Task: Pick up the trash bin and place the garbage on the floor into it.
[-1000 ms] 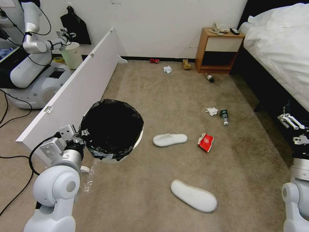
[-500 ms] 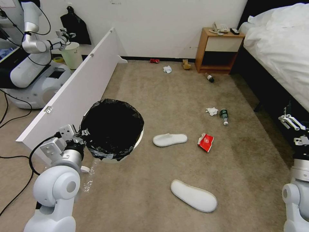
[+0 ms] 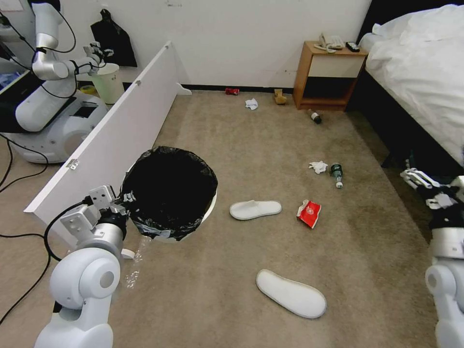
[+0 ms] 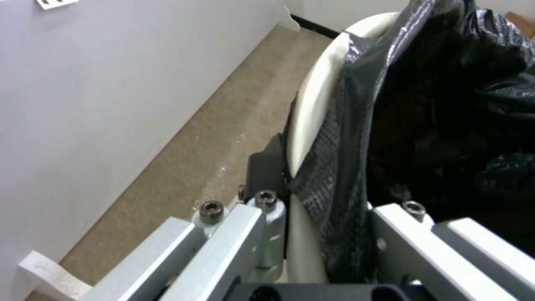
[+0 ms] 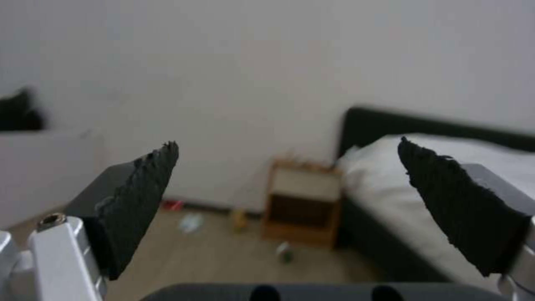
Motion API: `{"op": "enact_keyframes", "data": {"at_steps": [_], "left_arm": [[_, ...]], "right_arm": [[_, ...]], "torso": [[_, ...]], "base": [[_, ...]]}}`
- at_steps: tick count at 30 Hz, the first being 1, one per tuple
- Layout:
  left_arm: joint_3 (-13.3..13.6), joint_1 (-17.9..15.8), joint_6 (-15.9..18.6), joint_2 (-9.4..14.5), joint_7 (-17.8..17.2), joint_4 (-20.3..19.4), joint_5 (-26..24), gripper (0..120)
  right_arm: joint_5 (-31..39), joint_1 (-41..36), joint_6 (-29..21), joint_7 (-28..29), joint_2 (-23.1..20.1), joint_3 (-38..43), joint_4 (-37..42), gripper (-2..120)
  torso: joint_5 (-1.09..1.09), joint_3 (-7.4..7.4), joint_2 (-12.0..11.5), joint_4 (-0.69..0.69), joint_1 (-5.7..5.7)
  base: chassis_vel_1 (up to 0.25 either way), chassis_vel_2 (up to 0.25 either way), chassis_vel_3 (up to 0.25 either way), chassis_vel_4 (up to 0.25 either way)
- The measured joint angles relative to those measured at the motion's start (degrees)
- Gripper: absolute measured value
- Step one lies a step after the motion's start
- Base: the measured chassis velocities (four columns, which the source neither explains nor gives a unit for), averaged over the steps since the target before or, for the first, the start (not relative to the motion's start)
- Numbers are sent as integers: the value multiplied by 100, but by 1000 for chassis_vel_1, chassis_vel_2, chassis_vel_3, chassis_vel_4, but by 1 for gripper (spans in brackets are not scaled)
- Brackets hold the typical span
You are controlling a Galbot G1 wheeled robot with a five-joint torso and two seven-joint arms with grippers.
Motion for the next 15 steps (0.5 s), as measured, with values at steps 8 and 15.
{"op": "enact_keyframes", "data": {"at_steps": [8, 15], "left_arm": [[18, 6, -39, 7, 59, 37, 34, 4], [16, -2, -44, 53, 90, 40, 38, 4]], "right_arm": [[563, 38, -448, -799, -692, -577, -410, 100], [834, -6, -449, -2644, -1288, -1181, -888, 100]], "torso": [[1, 0, 0, 0, 0], [0, 0, 0, 0, 0]], "base": [[0, 0, 0, 0], [0, 0, 0, 0]]}}
